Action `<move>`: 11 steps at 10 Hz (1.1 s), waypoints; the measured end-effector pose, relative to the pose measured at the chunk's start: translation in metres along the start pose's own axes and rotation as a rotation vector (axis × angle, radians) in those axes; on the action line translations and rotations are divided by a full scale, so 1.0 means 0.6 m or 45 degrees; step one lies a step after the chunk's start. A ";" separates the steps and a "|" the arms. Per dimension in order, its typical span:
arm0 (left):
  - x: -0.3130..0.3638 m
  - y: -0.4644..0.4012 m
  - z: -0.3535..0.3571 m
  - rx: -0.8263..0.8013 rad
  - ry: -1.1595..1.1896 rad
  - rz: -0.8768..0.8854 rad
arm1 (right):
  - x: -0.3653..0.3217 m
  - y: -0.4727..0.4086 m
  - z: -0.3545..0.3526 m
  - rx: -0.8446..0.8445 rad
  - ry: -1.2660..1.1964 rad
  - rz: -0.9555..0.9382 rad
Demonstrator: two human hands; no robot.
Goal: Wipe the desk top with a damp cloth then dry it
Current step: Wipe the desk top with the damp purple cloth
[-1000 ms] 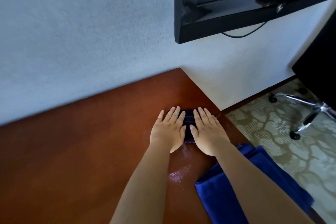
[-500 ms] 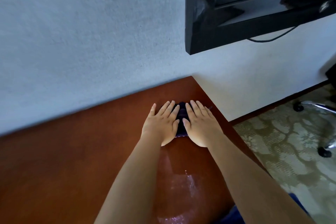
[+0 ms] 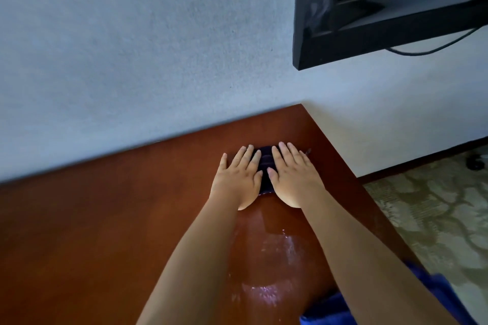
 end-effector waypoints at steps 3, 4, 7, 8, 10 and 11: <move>-0.009 0.153 0.045 -0.007 0.048 -0.058 | -0.081 0.127 0.022 -0.004 0.000 -0.054; -0.008 0.190 0.056 0.010 0.067 -0.074 | -0.098 0.158 0.026 -0.018 -0.004 -0.068; -0.020 0.176 0.058 0.025 0.104 -0.077 | -0.094 0.135 0.027 -0.020 0.006 -0.121; -0.033 0.144 0.049 0.026 0.107 -0.088 | -0.088 0.096 0.023 -0.012 0.006 -0.138; -0.059 0.064 0.033 0.033 0.152 -0.135 | -0.072 0.006 0.013 0.028 0.014 -0.176; -0.069 0.029 0.027 0.040 0.173 -0.159 | -0.066 -0.032 0.009 0.043 0.010 -0.190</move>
Point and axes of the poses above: each hand's wrist, its own y-axis away from the middle knuckle, its own z-axis out of the palm, x = y × z, the point moved 1 cm from there along -y, towards the middle knuckle, and after that the axes turned 9 degrees about -z, right-handed, at the moved point
